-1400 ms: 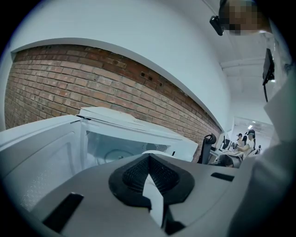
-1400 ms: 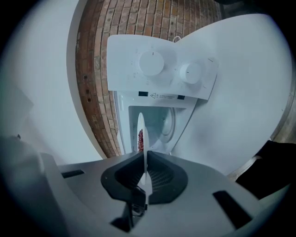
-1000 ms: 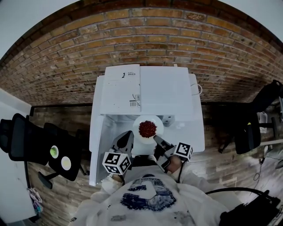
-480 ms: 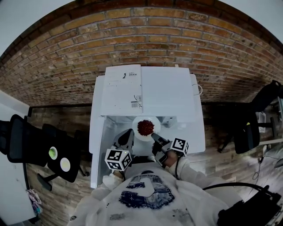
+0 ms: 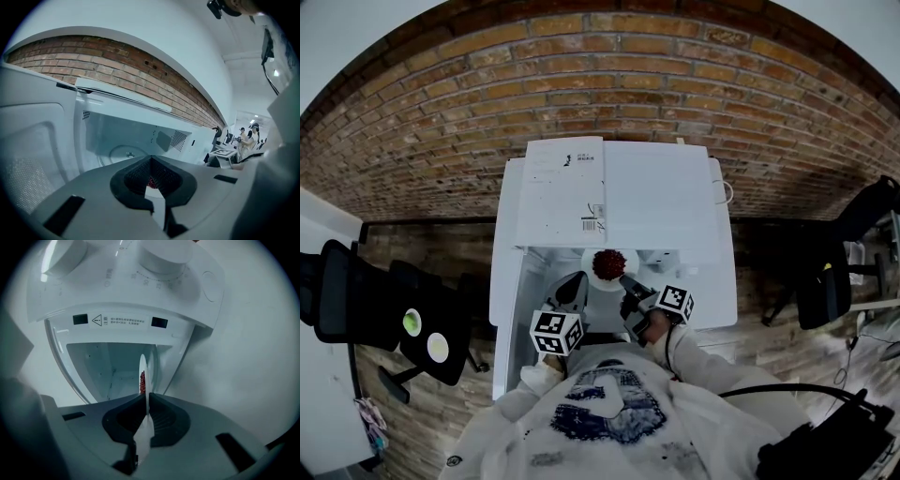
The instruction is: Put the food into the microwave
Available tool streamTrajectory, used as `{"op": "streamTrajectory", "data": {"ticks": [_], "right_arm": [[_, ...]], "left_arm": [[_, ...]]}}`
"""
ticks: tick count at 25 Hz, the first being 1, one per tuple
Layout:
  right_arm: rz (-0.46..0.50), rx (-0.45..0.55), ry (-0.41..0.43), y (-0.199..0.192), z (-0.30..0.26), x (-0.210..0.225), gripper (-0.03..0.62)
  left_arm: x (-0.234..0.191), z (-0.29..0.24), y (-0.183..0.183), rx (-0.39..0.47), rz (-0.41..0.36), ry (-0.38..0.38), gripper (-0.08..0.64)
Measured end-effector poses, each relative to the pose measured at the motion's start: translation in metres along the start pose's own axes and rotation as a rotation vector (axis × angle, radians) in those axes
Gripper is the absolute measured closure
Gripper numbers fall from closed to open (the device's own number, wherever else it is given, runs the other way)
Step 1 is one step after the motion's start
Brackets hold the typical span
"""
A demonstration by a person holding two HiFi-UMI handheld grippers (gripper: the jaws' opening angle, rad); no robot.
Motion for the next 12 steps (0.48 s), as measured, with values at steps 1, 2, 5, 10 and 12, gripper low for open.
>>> {"op": "streamTrajectory", "data": {"ticks": [1,2,5,10,12], "right_arm": [[-0.003,0.001,-0.005,0.000,-0.002,0.002,0.569],[-0.007,0.003,-0.010,0.001,-0.004,0.004,0.569],[-0.014,0.001,-0.020,0.001,-0.009,0.009,0.569],[-0.019,0.004,-0.022,0.003,-0.019,0.012,0.569],[-0.019,0.007,-0.025,0.005,-0.022,0.013,0.569]], "left_arm": [[0.000,-0.001,-0.001,-0.004,-0.001,0.000,0.552],[-0.001,-0.002,-0.001,-0.009,-0.002,-0.001,0.552],[-0.002,-0.004,-0.002,-0.020,-0.008,-0.002,0.552],[-0.007,-0.008,-0.002,-0.034,-0.006,-0.004,0.552],[-0.009,-0.009,-0.003,-0.038,0.003,-0.004,0.552]]}}
Point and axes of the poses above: the fingertips, and each gripper's own axes: z backward along the fingers, x to its right, y out of its top, the point moved 5 cm from there along z, backward along the fingers, and after that the axes turned 12 degrees about y, right-handed, at the moved point
